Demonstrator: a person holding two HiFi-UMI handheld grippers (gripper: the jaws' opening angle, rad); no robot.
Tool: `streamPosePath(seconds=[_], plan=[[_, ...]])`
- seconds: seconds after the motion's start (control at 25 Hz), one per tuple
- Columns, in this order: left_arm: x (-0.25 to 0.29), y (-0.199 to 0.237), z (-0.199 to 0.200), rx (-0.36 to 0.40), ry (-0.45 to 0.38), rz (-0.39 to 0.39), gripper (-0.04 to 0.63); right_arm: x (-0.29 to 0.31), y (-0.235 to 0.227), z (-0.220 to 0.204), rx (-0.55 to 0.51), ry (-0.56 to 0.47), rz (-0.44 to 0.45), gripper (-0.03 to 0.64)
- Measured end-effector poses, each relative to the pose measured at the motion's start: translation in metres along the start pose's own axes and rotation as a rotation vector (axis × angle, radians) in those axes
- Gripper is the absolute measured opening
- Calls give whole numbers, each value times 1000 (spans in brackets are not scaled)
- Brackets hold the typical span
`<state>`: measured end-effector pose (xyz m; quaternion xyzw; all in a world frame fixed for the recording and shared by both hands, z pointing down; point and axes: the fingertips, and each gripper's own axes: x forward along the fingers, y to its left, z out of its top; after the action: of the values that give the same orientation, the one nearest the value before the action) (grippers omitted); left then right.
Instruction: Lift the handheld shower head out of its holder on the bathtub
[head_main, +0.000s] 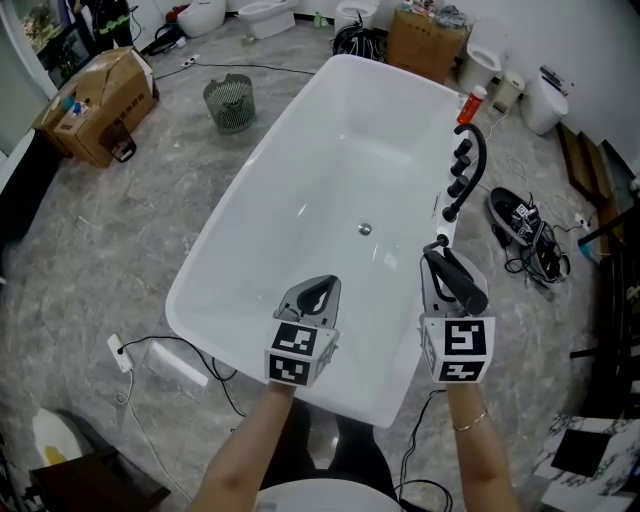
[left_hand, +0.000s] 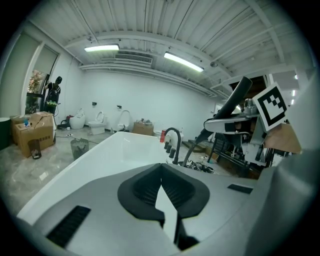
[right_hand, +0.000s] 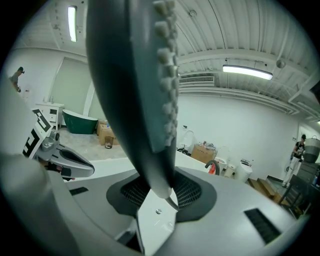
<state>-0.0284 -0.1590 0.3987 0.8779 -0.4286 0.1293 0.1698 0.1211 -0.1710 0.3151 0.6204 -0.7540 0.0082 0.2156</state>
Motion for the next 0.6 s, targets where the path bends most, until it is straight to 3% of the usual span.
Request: streamPosePath(seconds=[0.6], plan=[[12,4,2,-21,5,-2,20,13,-6,6,-25,-7,-13,138]])
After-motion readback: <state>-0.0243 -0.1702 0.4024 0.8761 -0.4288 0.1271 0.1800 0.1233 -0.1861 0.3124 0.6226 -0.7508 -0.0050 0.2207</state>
